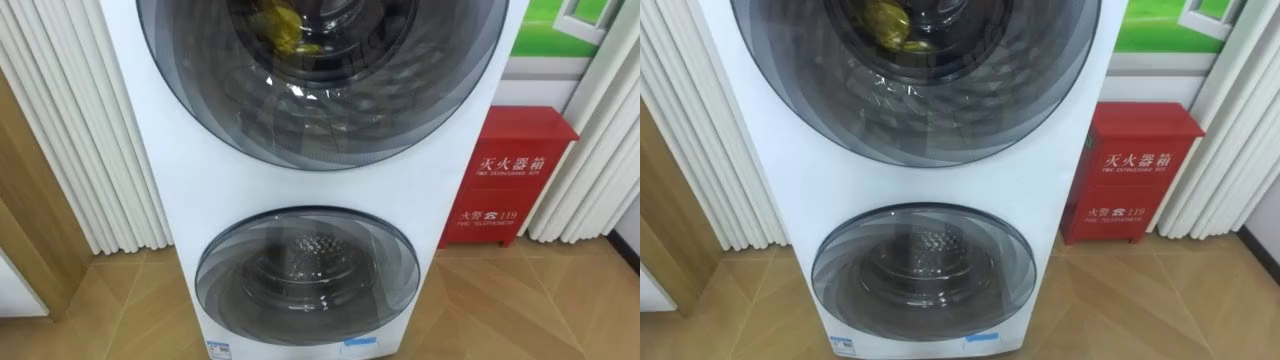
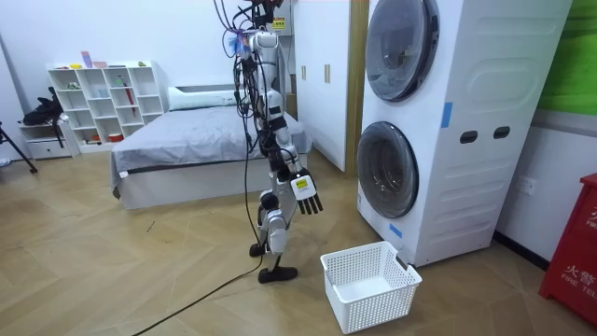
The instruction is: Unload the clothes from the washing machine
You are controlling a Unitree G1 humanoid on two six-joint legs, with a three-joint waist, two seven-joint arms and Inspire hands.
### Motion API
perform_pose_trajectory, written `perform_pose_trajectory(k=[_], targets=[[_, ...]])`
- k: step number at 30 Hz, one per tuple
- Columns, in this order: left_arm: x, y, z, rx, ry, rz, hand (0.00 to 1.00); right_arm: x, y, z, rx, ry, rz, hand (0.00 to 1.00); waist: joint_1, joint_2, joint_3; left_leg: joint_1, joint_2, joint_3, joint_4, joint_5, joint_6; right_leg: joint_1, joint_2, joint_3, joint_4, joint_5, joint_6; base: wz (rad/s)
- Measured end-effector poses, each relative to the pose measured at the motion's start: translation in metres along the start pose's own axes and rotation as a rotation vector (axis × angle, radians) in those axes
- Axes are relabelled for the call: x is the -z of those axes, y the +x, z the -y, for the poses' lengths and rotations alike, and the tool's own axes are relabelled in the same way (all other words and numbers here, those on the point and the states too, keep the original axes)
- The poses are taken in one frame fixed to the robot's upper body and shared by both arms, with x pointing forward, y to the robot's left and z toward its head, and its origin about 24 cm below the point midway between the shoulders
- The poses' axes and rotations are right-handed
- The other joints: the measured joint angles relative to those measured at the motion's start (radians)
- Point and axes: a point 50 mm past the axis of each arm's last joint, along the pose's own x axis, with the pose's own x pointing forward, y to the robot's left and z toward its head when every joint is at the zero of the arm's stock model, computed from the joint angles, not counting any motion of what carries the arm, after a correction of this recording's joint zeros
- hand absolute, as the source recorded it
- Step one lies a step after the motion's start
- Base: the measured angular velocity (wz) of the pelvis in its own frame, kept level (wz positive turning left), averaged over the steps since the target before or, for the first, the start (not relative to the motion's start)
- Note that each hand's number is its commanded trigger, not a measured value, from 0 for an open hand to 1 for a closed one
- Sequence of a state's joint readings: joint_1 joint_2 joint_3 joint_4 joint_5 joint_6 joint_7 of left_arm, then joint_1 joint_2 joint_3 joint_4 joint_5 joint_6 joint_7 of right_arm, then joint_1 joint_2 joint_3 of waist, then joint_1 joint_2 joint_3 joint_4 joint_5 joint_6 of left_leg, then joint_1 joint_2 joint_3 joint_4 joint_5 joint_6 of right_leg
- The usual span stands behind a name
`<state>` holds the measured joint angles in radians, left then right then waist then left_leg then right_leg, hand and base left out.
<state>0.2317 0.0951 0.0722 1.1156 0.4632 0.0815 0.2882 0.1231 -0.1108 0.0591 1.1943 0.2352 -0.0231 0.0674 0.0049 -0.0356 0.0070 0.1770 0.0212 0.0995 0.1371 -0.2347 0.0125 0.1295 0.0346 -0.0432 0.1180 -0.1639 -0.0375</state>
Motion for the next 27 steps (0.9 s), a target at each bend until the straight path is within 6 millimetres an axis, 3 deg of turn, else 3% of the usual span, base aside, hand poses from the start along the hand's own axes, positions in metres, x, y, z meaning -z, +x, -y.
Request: perform_pose_trajectory(k=[17, 20, 23, 25, 26, 27], targets=[[-0.003, 0.001, 0.000, 0.023, -0.004, 0.005, 0.00, -0.002, 0.001, -0.001, -0.002, 0.081, 0.006, 0.00, 0.000, -0.007, -0.0007, 0.011, -0.002, -0.022, 0.001, 0.000, 0.000, 0.016, -0.002, -0.010, 0.000, -0.006, 0.001, 0.03], [-0.003, 0.001, -0.001, 0.027, -0.007, 0.004, 0.00, -0.013, 0.001, 0.000, 0.014, 0.088, 0.025, 0.00, 0.002, -0.013, -0.0033, 0.007, -0.003, -0.020, 0.010, 0.000, 0.000, 0.018, -0.011, -0.015, 0.002, -0.006, 0.001, 0.03], [-0.009, 0.003, -0.005, 0.015, -0.035, 0.013, 0.00, -0.055, 0.001, 0.006, 0.036, 0.123, 0.163, 0.00, 0.003, -0.013, -0.0014, 0.006, -0.004, -0.019, 0.013, 0.000, 0.000, 0.014, -0.013, -0.014, 0.008, -0.006, 0.001, -0.01], [-0.013, 0.005, -0.010, 0.002, -0.048, 0.024, 0.00, -0.108, -0.006, 0.009, 0.047, 0.141, 0.341, 0.00, 0.003, -0.019, 0.0026, 0.010, -0.004, -0.018, 0.014, 0.000, 0.000, 0.011, -0.013, -0.013, 0.018, -0.006, 0.001, -0.06], [-0.014, 0.006, -0.011, -0.002, -0.048, 0.029, 0.00, -0.122, -0.009, 0.009, 0.050, 0.139, 0.385, 0.00, 0.001, -0.019, 0.0019, 0.010, -0.004, -0.018, 0.015, 0.000, 0.000, 0.011, -0.013, -0.014, 0.019, -0.006, 0.001, 0.00], [-0.016, 0.007, -0.014, -0.010, -0.046, 0.036, 0.00, -0.149, -0.016, 0.012, 0.053, 0.145, 0.474, 0.00, -0.001, -0.020, 0.0006, 0.010, -0.006, -0.018, 0.016, 0.000, 0.000, 0.012, -0.013, -0.017, 0.019, -0.006, 0.001, 0.07]])
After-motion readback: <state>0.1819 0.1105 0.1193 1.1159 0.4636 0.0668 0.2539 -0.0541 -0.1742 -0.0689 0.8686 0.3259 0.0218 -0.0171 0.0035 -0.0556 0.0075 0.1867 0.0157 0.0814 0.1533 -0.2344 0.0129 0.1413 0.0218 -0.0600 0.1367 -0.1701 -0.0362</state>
